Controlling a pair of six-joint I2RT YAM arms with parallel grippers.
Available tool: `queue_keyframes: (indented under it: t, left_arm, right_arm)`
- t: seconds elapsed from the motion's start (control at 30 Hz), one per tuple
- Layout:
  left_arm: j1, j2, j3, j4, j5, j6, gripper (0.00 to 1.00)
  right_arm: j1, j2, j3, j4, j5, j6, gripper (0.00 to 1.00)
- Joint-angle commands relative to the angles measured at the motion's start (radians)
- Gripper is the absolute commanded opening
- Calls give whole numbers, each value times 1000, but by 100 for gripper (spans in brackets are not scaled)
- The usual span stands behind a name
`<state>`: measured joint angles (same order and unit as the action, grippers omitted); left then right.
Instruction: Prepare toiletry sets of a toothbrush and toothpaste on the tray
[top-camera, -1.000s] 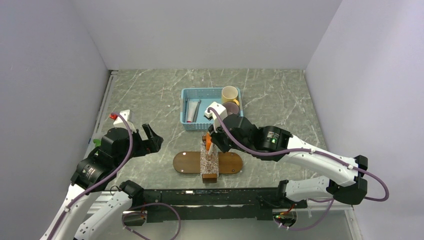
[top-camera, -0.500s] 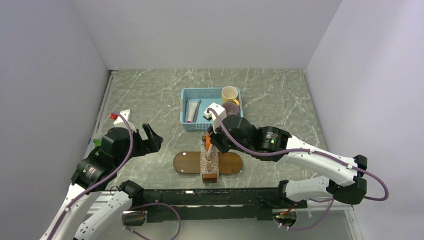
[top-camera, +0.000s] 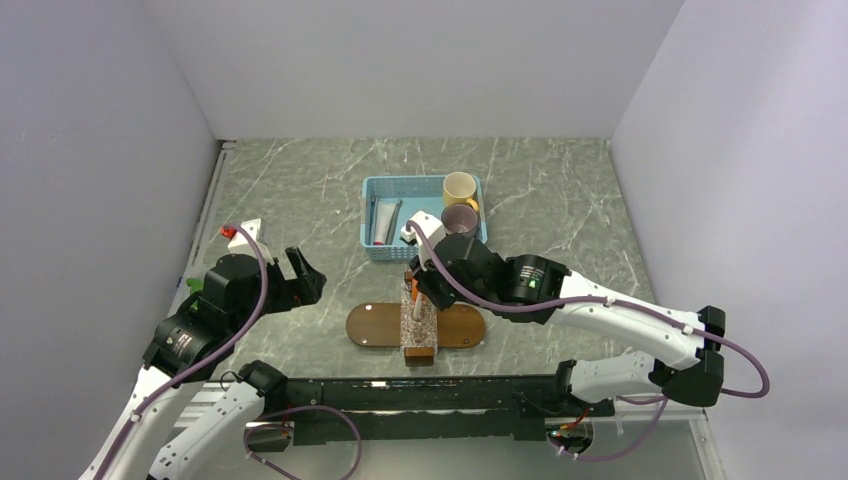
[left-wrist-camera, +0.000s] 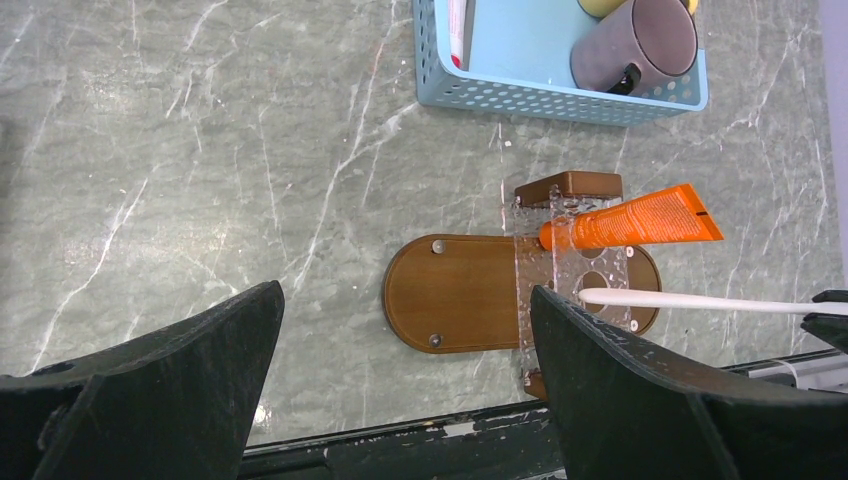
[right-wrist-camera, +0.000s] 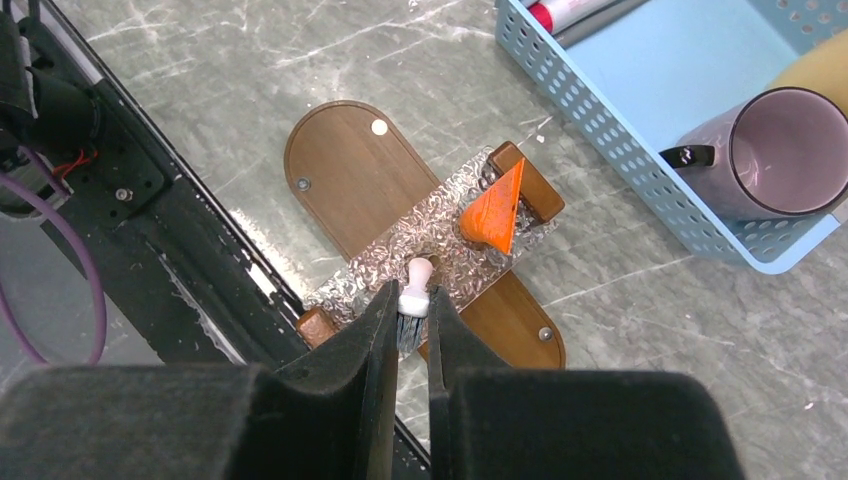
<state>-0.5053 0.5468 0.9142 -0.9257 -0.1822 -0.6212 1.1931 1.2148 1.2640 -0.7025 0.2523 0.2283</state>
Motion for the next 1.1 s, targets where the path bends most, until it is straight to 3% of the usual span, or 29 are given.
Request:
queue_keyframes:
  t: [0.0, 1.07]
  left_arm:
    - [1, -6, 12, 16, -24, 10, 99]
    - [1, -4, -1, 17, -21, 44, 99]
  right_arm:
    - [6, 10, -4, 48, -1, 1, 0]
    - [5, 62, -75, 122, 54, 16, 0]
